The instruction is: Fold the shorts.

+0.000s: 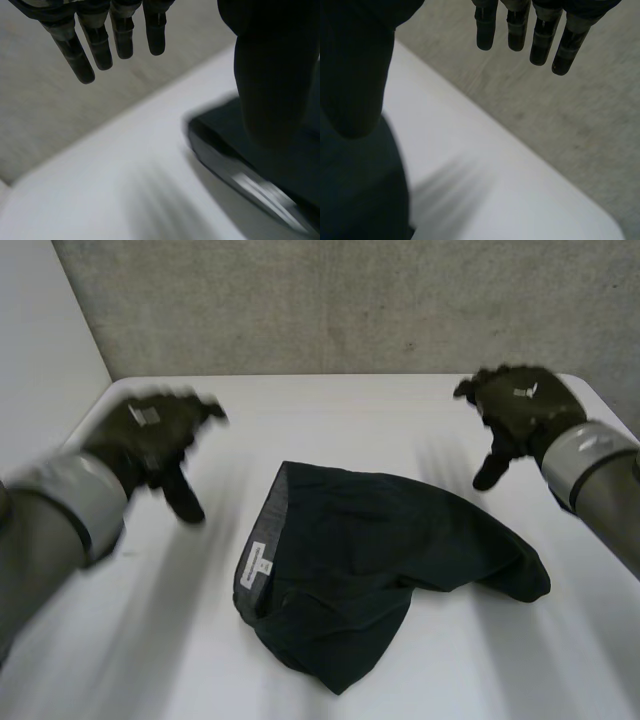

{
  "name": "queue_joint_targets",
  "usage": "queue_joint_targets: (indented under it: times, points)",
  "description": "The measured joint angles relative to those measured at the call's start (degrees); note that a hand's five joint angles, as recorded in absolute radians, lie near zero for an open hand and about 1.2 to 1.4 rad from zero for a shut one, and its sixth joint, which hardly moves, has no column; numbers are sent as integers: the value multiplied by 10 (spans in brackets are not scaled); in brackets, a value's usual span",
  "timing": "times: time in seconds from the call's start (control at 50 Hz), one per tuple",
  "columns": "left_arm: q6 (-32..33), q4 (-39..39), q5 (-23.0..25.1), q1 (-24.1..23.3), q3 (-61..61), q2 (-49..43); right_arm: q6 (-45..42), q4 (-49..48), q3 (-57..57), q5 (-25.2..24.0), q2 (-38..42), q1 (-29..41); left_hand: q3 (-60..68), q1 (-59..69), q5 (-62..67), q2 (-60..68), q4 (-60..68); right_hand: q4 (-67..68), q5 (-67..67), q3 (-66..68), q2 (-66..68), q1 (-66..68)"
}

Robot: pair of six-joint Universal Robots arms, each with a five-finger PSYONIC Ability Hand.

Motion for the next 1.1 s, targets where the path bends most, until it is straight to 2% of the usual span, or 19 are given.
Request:
queue_joint_targets:
  times: [0.08,0.2,0.24,0.26,0.3,0.32,0.34,0.36,0.38,0.46,0.5,0.58,0.62,0.66,0.74,0.84,0.94,1.04,1.1]
  points:
    - [15,10,9,-31,-85,2,-9,-20,56,-28,-3,-20,0,0,1,2,1,0,0,0,0,0]
    - [17,60,26,-51,-186,4,-9,-76,135,-50,-14,-50,4,2,4,5,4,0,0,0,0,0]
    - [15,85,31,-54,-213,0,-8,-108,168,-56,-20,-61,50,54,49,50,50,0,0,0,0,0]
    - [14,93,32,-55,-219,-3,-8,-112,172,-56,-21,-62,180,206,179,181,181,0,0,0,0,0]
    - [12,111,33,-56,-229,-14,-8,-133,190,-58,-23,-67,356,398,352,365,357,0,0,0,0,0]
    - [11,117,32,-56,-230,-18,-8,-138,194,-58,-23,-68,415,449,412,413,417,0,0,0,0,0]
    - [11,117,32,-56,-230,-18,-8,-138,194,-58,-23,-68,415,449,412,413,417,0,0,0,0,0]
    - [10,135,25,-53,-230,-33,-8,-143,198,-57,-24,-68,502,500,496,498,504,0,0,0,0,0]
    - [10,144,19,-50,-227,-40,-8,-153,207,-56,-25,-68,521,500,507,518,524,0,0,0,0,0]
    - [11,180,-20,-21,-208,-55,-8,-161,213,-54,-26,-65,531,500,507,528,533,0,0,0,0,0]
    - [15,212,-60,18,-183,-54,-8,-164,217,-54,-26,-62,532,500,507,529,535,0,0,0,0,0]
    - [36,265,-105,104,-130,-35,-9,-169,222,-54,-25,-60,532,500,507,534,536,0,0,0,0,0]
    - [58,293,-113,152,-91,-22,-9,-171,224,-54,-25,-59,532,500,507,535,536,0,0,0,0,0]
    - [73,310,-111,179,-63,-15,-9,-172,226,-54,-25,-59,532,500,508,535,536,0,0,0,0,0]
    - [95,339,-87,189,-12,-8,-9,-173,229,-53,-25,-58,532,500,514,535,536,0,0,0,0,0]
    - [100,361,-60,123,10,-24,-10,-176,233,-52,-25,-58,532,500,514,535,536,0,0,0,0,0]
    - [101,395,-47,-8,19,-78,-9,-184,239,-51,-24,-58,532,500,514,536,536,0,0,0,0,0]
    - [108,423,-39,-148,48,-181,-9,-191,243,-45,-24,-59,532,500,520,537,536,0,0,0,0,0]
    - [112,427,-38,-194,65,-235,-9,-195,244,-37,-24,-61,509,483,502,512,509,0,0,0,0,0]
